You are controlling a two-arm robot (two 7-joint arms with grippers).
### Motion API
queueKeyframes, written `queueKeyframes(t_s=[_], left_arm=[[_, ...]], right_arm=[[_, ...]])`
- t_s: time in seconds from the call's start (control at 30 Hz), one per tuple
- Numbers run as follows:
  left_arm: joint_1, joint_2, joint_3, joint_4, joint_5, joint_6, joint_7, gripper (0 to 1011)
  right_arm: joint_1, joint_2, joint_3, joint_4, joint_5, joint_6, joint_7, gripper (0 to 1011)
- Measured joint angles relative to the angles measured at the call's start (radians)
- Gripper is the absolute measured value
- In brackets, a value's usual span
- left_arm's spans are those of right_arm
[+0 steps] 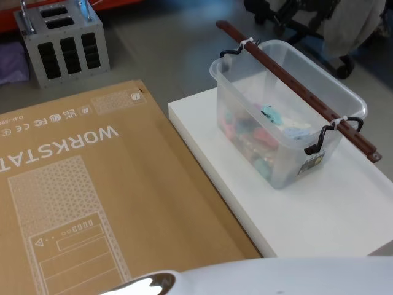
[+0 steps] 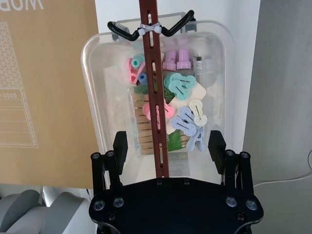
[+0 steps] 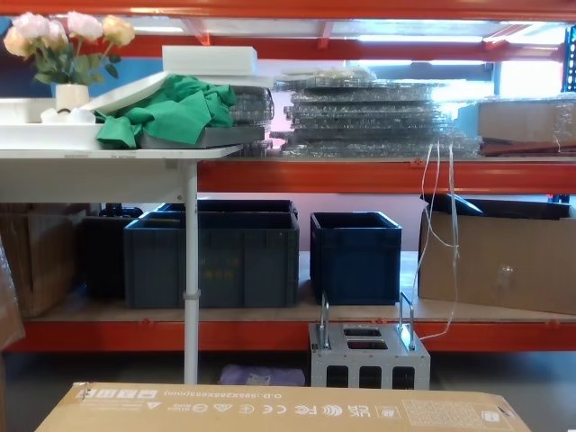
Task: Use one hand to grasp the basket and place it at the designated location.
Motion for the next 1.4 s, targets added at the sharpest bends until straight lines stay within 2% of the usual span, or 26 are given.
queueKeyframes(t_s=[1.3,1.4], left_arm=[[0.000,0.000,0.000,0.000,0.000,0.000,0.000,0],[0.000,0.000,0.000,0.000,0.000,0.000,0.000,0]], right_arm=[[0.000,0.000,0.000,0.000,0.000,0.000,0.000,1002],[-0.002,-0.008,-0.014,-0.009,-0.023,-0.009,0.007,1002]])
